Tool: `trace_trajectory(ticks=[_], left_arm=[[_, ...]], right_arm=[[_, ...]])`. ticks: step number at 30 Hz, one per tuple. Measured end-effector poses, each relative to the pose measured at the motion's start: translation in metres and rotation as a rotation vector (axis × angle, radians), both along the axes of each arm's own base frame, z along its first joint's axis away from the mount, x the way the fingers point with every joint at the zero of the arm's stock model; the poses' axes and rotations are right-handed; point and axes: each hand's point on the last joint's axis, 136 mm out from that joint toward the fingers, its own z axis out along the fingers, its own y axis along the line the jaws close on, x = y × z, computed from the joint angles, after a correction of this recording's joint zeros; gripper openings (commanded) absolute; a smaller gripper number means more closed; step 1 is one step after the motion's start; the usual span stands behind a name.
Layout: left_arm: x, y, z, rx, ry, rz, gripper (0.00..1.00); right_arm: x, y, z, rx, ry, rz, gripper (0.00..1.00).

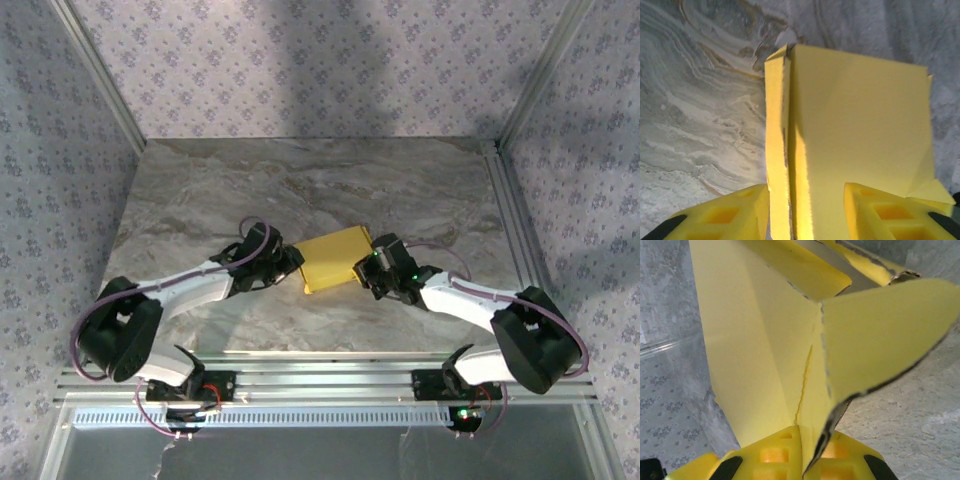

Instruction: Fold the paper box

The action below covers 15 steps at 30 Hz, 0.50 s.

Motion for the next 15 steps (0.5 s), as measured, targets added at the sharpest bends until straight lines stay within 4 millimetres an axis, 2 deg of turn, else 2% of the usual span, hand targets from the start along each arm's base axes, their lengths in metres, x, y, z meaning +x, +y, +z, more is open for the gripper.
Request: trace_trajectory(ticks=[6, 8, 9, 12, 13, 15], left_arm=[[-0.004, -0.011, -0.023, 0.026, 0.036, -0.035, 0.35], [-0.002, -0.016, -0.024, 0.018, 0.028, -0.043, 0.31], [-0.001, -0.017, -0.024, 0.017, 0.025, -0.046, 0.26], [0.001, -0.023, -0.023, 0.012, 0.012, -0.053, 0.23], [0.002, -0.024, -0.023, 0.012, 0.008, -0.053, 0.19], [0.003, -0.025, -0.023, 0.01, 0.004, -0.05, 0.17]], right_arm=[[0.0, -0.001, -0.002, -0.004, 0.004, 0.006, 0.0], [0.0, -0.003, -0.005, -0.011, 0.011, 0.0, 0.0], [0.0, -0.005, -0.006, -0.014, 0.013, -0.003, 0.0], [0.0, -0.007, -0.008, -0.022, 0.016, -0.008, 0.0], [0.0, -0.008, -0.008, -0.023, 0.017, -0.01, 0.0], [0.001, -0.009, -0.009, -0.026, 0.018, -0.01, 0.0]])
